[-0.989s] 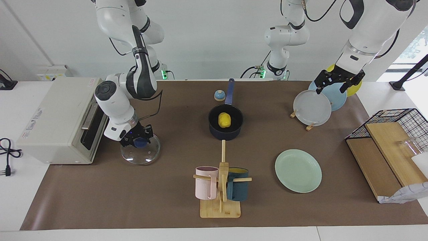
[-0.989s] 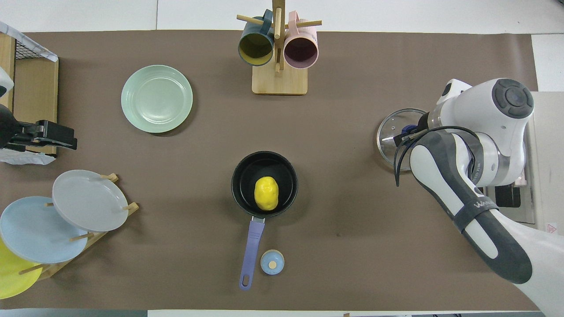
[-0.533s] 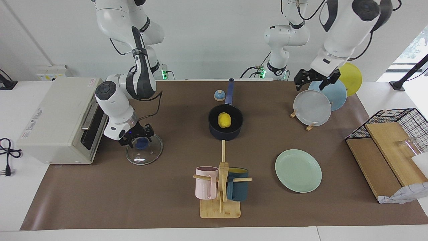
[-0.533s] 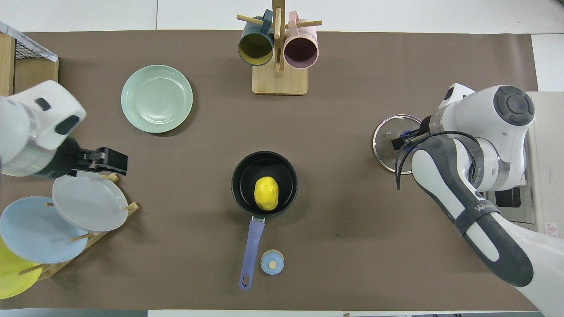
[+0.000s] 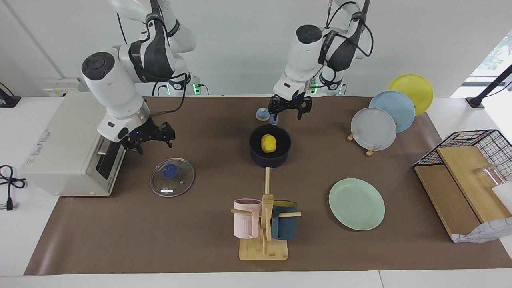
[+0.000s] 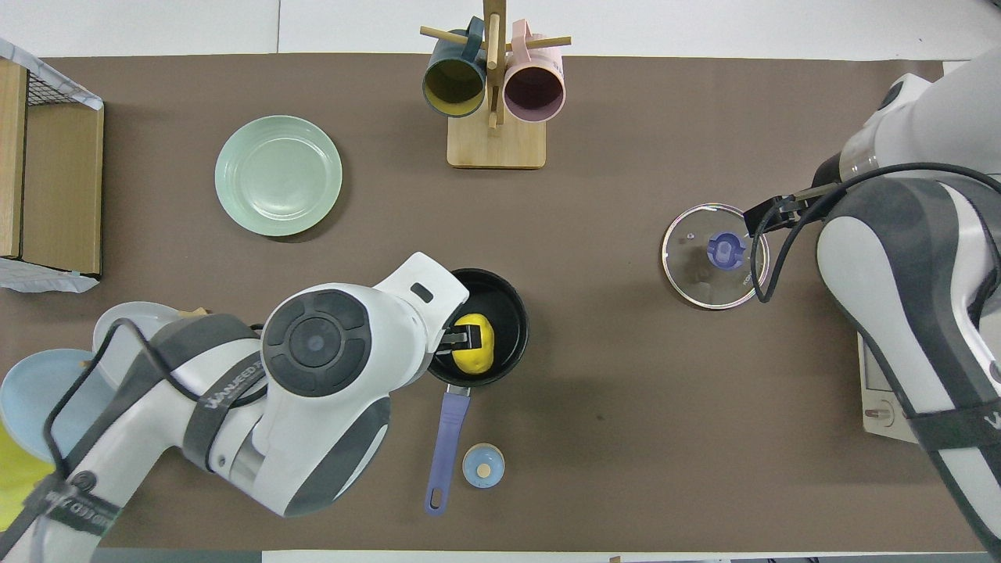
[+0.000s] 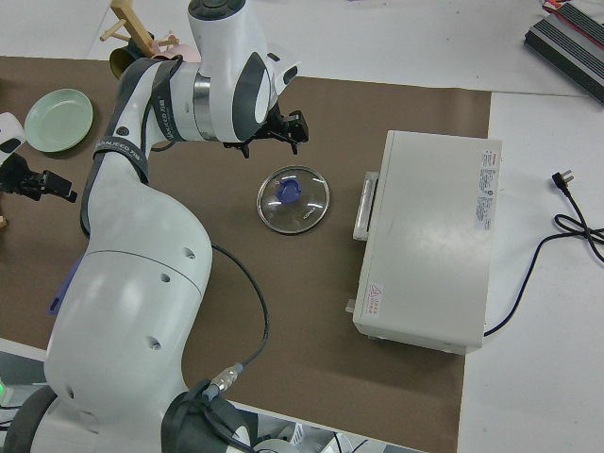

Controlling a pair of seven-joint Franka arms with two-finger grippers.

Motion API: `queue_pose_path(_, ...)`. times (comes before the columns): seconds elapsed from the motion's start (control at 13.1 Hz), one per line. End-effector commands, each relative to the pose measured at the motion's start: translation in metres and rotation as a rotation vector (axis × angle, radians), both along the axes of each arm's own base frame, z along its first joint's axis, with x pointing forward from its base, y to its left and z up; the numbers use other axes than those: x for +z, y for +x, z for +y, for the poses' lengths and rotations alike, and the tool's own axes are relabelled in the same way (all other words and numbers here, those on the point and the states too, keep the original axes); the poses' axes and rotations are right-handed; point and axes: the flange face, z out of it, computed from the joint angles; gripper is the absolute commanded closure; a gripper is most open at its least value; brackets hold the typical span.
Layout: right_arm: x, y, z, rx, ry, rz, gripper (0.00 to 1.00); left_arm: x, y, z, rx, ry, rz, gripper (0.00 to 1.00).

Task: Transfer potato from pot to plate
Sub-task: 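Reach the left gripper into the black pan toward the yellow potato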

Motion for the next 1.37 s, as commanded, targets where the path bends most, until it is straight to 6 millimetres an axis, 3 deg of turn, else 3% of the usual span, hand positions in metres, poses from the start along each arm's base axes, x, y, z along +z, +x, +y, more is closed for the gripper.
queue_pose_path(0.0, 0.025, -0.02, -0.025, -0.059, -0.036, 0.02, 0.0, -0.039, 0.008, -0.018, 0.012, -0.012, 0.014, 0.0)
queue_pose_path(0.08, 0.031, -0.03, -0.035, -0.078, -0.037, 0.032, 0.0, -0.049, 0.007, -0.025, 0.023, -0.02, 0.006, 0.0)
queue_pose_path(0.15, 0.024, -0.039, -0.041, -0.091, -0.038, 0.053, 0.0, -0.06, 0.008, -0.028, 0.023, -0.015, 0.012, 0.0)
queue_pose_path(0.46, 0.023, -0.068, -0.048, -0.087, -0.045, 0.105, 0.0, -0.075, -0.005, -0.035, 0.017, 0.0, 0.031, 0.0)
queue_pose_path(0.53, 0.023, -0.068, -0.049, -0.089, -0.046, 0.108, 0.0, -0.079, -0.007, -0.035, 0.019, 0.002, 0.032, 0.0)
queue_pose_path(0.68, 0.025, -0.059, -0.073, -0.127, -0.045, 0.076, 0.0, -0.088, -0.013, -0.038, 0.036, -0.011, 0.017, 0.0)
queue_pose_path(0.84, 0.031, -0.036, -0.071, -0.124, -0.046, 0.067, 0.0, -0.102, -0.016, -0.043, 0.083, -0.018, 0.014, 0.0)
queue_pose_path(0.99, 0.033, -0.04, -0.082, -0.137, -0.045, 0.08, 0.0, -0.114, -0.02, -0.049, 0.093, -0.012, 0.022, 0.0)
queue_pose_path(1.29, 0.035, -0.042, -0.085, -0.1, -0.04, 0.086, 0.0, -0.13, -0.027, -0.059, 0.099, -0.001, 0.035, 0.0)
